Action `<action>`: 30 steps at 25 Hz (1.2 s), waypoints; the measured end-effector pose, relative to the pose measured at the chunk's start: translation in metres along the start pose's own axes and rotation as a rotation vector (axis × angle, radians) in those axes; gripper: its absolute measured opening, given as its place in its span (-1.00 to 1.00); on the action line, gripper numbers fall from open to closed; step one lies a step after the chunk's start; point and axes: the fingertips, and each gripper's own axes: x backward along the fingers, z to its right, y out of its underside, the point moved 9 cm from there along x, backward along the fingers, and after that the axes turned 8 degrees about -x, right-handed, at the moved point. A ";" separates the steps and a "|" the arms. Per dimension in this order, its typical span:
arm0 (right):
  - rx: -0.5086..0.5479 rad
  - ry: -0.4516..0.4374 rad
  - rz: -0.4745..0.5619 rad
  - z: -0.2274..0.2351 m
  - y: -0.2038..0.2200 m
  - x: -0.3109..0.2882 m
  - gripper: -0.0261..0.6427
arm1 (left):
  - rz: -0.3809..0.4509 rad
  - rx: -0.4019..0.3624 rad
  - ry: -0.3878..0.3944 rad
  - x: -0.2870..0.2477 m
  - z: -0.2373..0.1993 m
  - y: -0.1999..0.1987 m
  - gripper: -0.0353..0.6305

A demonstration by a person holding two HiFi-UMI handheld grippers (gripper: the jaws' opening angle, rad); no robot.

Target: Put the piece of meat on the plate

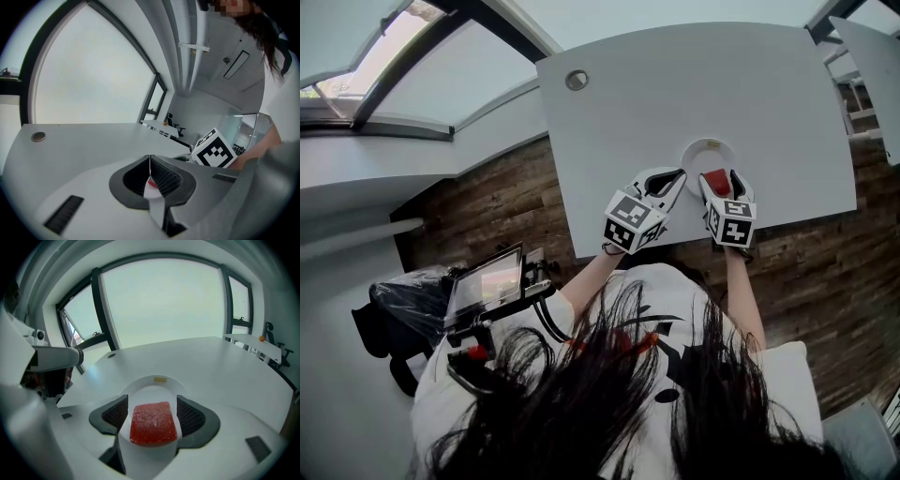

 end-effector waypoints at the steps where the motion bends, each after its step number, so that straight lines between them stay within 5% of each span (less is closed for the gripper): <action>1: -0.017 -0.005 0.016 0.000 -0.003 0.003 0.05 | 0.000 -0.001 0.000 0.000 0.000 0.000 -0.88; 10: -0.151 -0.096 0.174 -0.009 -0.026 0.029 0.03 | 0.020 -0.027 0.011 0.000 0.003 -0.005 -0.88; 11: -0.159 -0.100 0.191 -0.010 -0.027 0.033 -0.25 | 0.026 -0.030 0.012 0.001 0.004 -0.007 -0.88; 14: -0.154 -0.121 0.219 -0.015 -0.030 0.040 -0.33 | 0.046 -0.039 0.020 0.001 0.006 -0.013 -0.88; 18: -0.163 -0.124 0.241 -0.022 -0.028 0.049 -0.81 | 0.057 -0.043 0.023 0.002 0.007 -0.013 -0.88; 30: -0.233 -0.147 0.197 -0.028 -0.026 0.058 -0.90 | 0.048 -0.013 0.026 0.005 0.015 -0.013 -0.88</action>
